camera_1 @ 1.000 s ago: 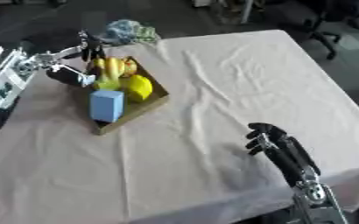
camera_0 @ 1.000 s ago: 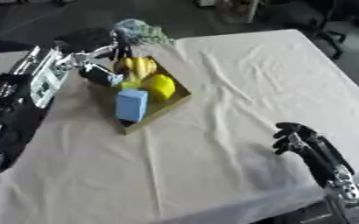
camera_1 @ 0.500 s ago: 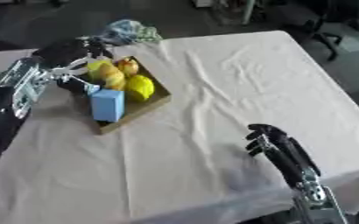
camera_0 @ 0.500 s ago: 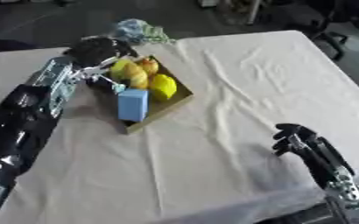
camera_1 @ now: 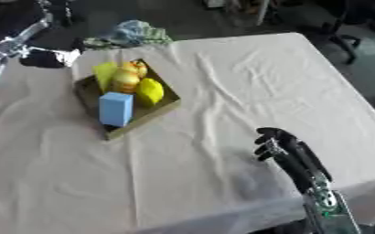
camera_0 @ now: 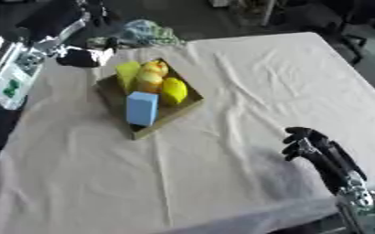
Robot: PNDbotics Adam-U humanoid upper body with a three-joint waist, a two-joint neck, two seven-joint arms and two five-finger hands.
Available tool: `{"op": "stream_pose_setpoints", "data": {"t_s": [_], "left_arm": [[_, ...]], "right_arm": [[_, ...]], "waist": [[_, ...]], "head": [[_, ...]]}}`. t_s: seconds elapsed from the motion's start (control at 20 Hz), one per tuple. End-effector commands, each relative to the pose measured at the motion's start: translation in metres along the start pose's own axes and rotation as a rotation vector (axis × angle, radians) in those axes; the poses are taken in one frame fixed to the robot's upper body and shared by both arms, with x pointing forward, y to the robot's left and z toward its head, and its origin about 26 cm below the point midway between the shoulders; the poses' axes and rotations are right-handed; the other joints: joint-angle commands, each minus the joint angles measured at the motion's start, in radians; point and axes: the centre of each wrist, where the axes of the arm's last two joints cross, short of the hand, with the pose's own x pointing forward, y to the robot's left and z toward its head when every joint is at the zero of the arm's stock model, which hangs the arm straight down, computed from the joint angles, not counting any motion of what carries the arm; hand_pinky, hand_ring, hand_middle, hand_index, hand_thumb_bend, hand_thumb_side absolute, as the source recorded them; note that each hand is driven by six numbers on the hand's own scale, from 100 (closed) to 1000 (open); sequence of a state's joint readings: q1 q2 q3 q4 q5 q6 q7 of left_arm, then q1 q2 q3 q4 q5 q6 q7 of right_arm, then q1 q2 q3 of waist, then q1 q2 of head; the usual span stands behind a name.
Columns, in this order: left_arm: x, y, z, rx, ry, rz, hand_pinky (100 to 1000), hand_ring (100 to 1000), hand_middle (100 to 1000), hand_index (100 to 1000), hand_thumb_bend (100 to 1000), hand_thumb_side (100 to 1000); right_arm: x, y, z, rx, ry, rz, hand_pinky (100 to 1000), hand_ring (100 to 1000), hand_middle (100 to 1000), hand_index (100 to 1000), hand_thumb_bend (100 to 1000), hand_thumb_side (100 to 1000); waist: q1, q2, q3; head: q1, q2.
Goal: Pick up objects on the table and place them in the box.
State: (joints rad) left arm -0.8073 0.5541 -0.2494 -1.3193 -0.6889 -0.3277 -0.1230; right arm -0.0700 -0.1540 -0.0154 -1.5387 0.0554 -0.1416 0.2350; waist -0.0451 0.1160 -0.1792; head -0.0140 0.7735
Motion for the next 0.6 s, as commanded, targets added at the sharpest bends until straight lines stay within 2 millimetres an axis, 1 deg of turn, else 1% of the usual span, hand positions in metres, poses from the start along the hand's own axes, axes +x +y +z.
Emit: {"op": "stream_pose_setpoints", "data": {"t_s": [0.05,0.15,0.3,0.45,0.6], "left_arm": [[0.006,0.038,0.026,0.132,0.002,0.156,682,549,558,774,100,496],[0.014,0.036,0.050,0.198,0.017,0.319,675,535,546,770,100,559],[0.027,0.026,0.083,0.275,0.056,0.515,665,529,541,768,100,608],[0.037,0.007,0.107,0.335,0.141,0.643,660,522,534,766,100,654],[0.047,-0.013,0.125,0.377,0.209,0.732,660,523,534,766,100,697]], "right_arm": [[0.007,-0.011,-0.002,-0.020,-0.020,0.034,520,562,586,765,100,652],[0.008,-0.013,-0.002,-0.028,-0.024,0.040,520,562,586,765,100,644],[0.009,-0.016,-0.002,-0.041,-0.030,0.045,518,560,583,765,100,629],[0.011,-0.019,-0.002,-0.062,-0.040,0.048,515,556,580,765,100,613],[0.013,-0.021,-0.004,-0.074,-0.056,0.051,513,553,577,765,100,595]], "waist": [[0.005,-0.018,0.010],[0.007,-0.016,0.025],[0.005,-0.015,0.045],[0.007,-0.013,0.073],[0.008,-0.014,0.094]], "head": [[-0.009,-0.003],[-0.011,-0.003],[-0.011,-0.003],[0.003,-0.003],[0.017,-0.003]]}}
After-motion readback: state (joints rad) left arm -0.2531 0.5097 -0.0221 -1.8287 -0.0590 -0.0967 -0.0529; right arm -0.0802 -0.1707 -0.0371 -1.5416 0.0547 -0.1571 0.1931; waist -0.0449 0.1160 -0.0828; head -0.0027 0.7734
